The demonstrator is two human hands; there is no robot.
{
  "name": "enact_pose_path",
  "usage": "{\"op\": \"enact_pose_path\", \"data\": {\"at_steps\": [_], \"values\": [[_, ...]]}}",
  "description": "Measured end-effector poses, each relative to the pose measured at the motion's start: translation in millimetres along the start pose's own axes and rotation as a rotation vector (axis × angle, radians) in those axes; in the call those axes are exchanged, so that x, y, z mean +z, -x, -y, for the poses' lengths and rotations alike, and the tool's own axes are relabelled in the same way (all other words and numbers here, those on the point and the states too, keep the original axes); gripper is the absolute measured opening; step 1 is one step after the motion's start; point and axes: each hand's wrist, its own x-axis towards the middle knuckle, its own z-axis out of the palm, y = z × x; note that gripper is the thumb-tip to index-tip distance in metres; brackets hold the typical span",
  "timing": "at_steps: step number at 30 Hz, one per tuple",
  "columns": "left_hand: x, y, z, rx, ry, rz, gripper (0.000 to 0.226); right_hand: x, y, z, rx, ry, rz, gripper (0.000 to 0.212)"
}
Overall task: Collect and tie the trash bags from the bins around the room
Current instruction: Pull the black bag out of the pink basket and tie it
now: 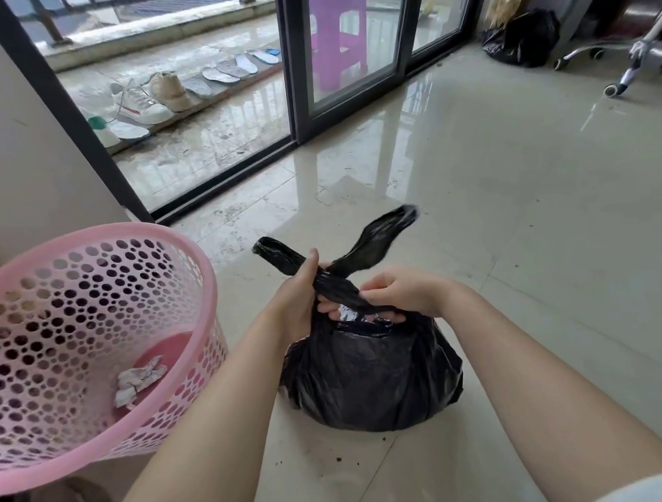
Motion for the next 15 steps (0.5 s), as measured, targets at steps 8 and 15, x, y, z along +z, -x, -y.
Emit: {"op": "enact_pose_path", "data": {"at_steps": [8, 15], "values": [[-1, 12, -4, -0.249, -0.759, 0.237, 0.029, -10, 2, -15, 0.072, -0.169, 0.005, 0.015], [-7, 6, -6, 0.072, -0.698, 0.069, 0.030, -26, 13, -14, 0.003, -0.482, 0.117, 0.025]]}}
